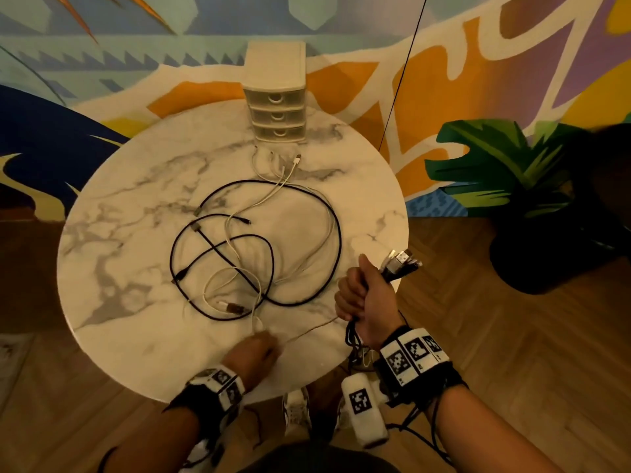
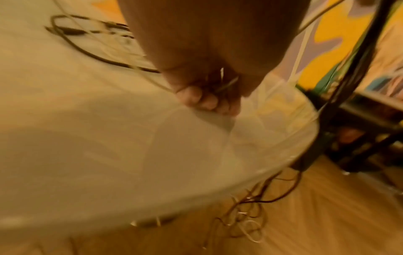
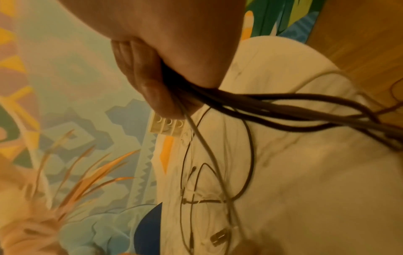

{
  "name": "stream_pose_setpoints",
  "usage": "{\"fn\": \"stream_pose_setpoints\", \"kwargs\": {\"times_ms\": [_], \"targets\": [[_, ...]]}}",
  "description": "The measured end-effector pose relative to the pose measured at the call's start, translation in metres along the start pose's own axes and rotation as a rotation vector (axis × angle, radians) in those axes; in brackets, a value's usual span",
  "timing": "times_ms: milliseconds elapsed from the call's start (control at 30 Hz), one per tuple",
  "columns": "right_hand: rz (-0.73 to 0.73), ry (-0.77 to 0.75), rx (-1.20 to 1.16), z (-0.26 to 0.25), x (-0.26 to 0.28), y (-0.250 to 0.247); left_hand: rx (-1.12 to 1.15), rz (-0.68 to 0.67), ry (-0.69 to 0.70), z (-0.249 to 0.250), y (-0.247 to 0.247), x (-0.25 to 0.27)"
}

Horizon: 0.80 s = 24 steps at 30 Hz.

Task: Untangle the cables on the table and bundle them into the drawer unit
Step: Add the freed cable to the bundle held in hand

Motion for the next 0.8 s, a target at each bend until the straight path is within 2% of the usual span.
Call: {"fn": "stream_pose_setpoints", "kwargs": {"times_ms": [100,233,267,300,333,367,433,467,500,600,667,733,800], "targets": [[0.066,-0.048,-0.003,-0.007,-0.005,-0.016,-0.031,0.157,-0.1,-0.043,-0.043,-0.015],[0.228,-0.212,-0.029,-0.03,-0.014,-0.034,0.017,0.669,-0.186,-0.047,-0.159,-0.047],[0.283,-0.265,-0.009,-0.036,-0.017,-0.04,0.043,0.773,-0.184,-0.043,-0.175,-0.047],[0.344,-0.309,0.028,-0.038,-0.02,-0.047,0.07,0.819,-0.196,-0.042,-0.179,-0.047],[0.401,-0.327,0.063,-0.036,-0.025,-0.057,0.071,0.788,-0.228,-0.044,-0.171,-0.046],[0.434,-0.323,0.077,-0.033,-0.028,-0.065,0.033,0.677,-0.266,-0.05,-0.152,-0.046],[0.457,-0.306,0.135,-0.023,-0.034,-0.083,-0.096,0.374,-0.34,-0.064,-0.108,-0.042],[0.45,-0.307,0.178,-0.021,-0.034,-0.088,-0.131,0.298,-0.362,-0.067,-0.098,-0.039],[0.447,-0.321,0.208,-0.022,-0.031,-0.09,-0.122,0.311,-0.369,-0.064,-0.101,-0.038],[0.353,-0.367,0.294,-0.028,-0.018,-0.072,-0.085,0.524,-0.286,-0.022,-0.141,-0.043],[0.185,-0.371,0.467,-0.025,-0.005,-0.043,-0.158,0.613,-0.171,0.032,-0.163,-0.04],[0.004,-0.338,0.645,-0.009,0.006,-0.017,-0.268,0.597,-0.06,0.089,-0.163,-0.031],[-0.061,-0.237,0.635,0.005,0.009,-0.006,-0.401,0.508,0.039,0.132,-0.138,-0.019]]}}
Point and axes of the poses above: each hand's wrist, its own x-axis away from the middle knuckle, its own y-axis out of the palm, z = x × y, the point moved 7 cm from there along -x, towards the middle knuckle, and after that the axes turned 13 degrees about z, right-handed, at the moved point
